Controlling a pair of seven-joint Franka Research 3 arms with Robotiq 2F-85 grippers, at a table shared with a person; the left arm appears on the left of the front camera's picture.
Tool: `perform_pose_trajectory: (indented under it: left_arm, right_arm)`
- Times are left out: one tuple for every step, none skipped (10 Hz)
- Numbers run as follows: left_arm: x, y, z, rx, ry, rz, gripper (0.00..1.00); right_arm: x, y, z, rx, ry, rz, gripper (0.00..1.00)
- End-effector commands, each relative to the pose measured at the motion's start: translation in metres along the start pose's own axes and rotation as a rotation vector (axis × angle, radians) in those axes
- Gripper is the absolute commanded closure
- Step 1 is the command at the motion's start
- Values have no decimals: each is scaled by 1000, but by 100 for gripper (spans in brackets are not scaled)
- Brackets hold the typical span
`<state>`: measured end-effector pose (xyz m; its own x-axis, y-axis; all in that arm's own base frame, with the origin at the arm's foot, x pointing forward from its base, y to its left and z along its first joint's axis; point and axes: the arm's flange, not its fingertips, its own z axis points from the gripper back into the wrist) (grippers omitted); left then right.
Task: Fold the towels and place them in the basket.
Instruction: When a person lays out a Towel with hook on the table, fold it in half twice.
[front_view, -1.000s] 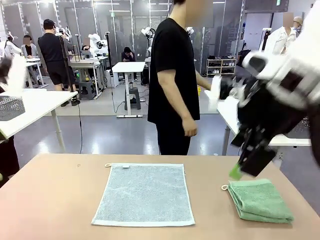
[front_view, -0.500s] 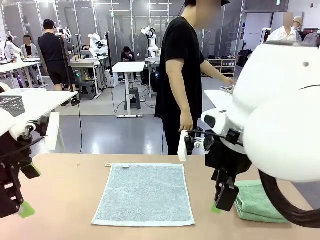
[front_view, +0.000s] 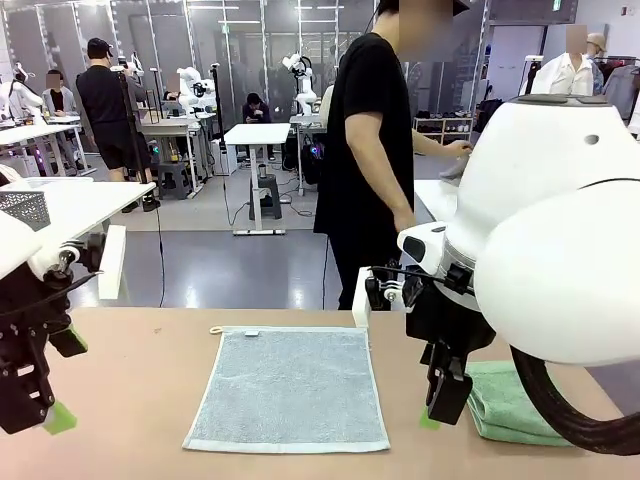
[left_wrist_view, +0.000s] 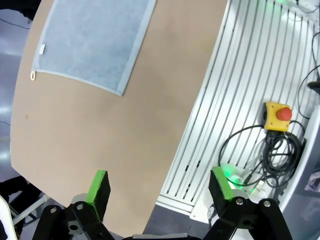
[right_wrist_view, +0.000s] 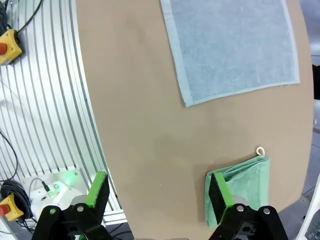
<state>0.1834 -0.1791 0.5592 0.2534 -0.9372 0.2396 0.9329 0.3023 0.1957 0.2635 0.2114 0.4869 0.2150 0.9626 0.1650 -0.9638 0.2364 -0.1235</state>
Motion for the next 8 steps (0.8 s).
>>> perform_pose_trajectory:
  left_arm:
    - [0, 0, 0, -1, 1, 0, 0]
    - [6, 17, -21, -28, 10, -81, 0]
    - [5, 29, -46, -32, 24, -157, 0]
    - [5, 35, -67, -37, 47, -210, 0]
    - [5, 38, -85, -33, 65, -261, 0]
    - [5, 40, -101, -28, 62, -318, 0]
    - [2, 44, -118, -48, 41, -337, 0]
    - [-2, 46, -135, -62, 45, -349, 0]
  right_arm:
    - [0, 0, -1, 1, 1, 0, 0]
    - [7, -1, -22, 8, 26, 37, 0]
    - [10, -3, -37, 2, 34, 36, 0]
    - [13, -4, -50, 25, 56, 51, 0]
    - [15, -5, -63, 39, 80, 66, 0]
    - [19, -7, -75, 51, 89, 67, 0]
    - [22, -9, -88, 55, 102, 65, 0]
    - [25, -10, -101, 71, 102, 79, 0]
